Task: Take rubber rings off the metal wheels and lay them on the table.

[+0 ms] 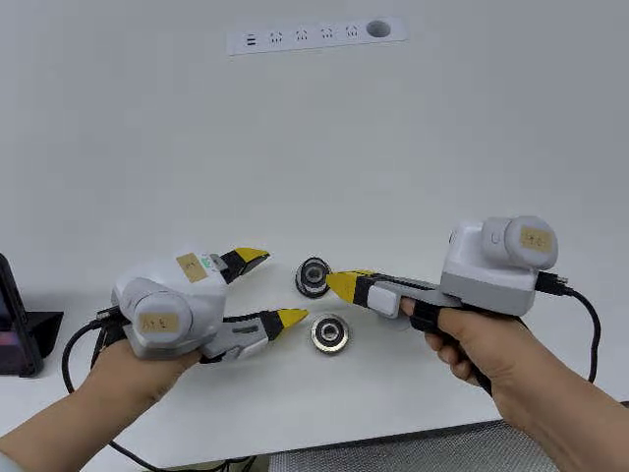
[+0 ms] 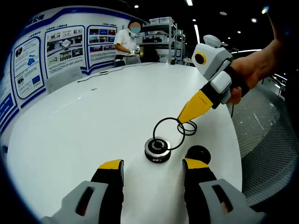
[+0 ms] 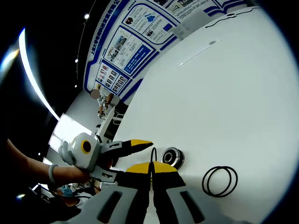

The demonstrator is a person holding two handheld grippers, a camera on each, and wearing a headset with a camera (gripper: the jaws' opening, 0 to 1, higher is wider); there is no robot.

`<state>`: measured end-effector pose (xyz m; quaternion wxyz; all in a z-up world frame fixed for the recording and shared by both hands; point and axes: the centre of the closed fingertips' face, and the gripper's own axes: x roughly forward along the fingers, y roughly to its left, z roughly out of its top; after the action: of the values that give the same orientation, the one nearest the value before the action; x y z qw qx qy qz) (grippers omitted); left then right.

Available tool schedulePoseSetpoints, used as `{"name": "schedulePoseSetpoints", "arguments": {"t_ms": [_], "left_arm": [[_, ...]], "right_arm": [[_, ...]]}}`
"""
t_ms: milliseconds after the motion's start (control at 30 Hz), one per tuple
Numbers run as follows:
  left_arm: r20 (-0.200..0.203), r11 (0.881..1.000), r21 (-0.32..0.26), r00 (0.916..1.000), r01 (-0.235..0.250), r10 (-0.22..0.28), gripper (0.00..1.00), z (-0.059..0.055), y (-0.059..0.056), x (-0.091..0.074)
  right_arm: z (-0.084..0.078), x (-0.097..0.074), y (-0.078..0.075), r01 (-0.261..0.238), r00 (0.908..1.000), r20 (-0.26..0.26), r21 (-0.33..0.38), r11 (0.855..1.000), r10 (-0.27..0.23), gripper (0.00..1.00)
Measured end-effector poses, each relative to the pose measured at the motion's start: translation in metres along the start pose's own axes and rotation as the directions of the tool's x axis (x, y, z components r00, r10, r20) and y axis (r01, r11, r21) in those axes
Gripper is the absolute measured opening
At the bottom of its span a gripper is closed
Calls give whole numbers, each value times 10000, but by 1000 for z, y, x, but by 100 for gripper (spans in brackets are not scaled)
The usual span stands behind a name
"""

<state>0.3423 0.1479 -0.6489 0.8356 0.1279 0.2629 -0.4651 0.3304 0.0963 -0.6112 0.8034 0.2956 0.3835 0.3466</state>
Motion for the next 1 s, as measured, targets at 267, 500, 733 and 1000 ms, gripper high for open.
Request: {"name": "schedulePoseSetpoints", "arguments": {"t_ms": [267,500,733,1000], "left_arm": [[-6,10000,-89,10000,-30,30,54,-2,-1,-2],[21,9999,-160,10000,-52,52,55,-2,-1,-2],[5,9998,-155,10000,-92,92,53,-2,1,-2],[-3,9999,-124,10000,-40,40,52,-1,0,-2]], "right_arm": [[1,-23,-20,529,9979,358,369,9979,-542,2],[-3,-38,-45,1089,9924,478,862,9903,-1133,2],[-9,-44,-63,1512,9869,407,1077,9826,-1563,2],[-13,-47,-71,2028,9789,145,456,9782,-2036,7]]}}
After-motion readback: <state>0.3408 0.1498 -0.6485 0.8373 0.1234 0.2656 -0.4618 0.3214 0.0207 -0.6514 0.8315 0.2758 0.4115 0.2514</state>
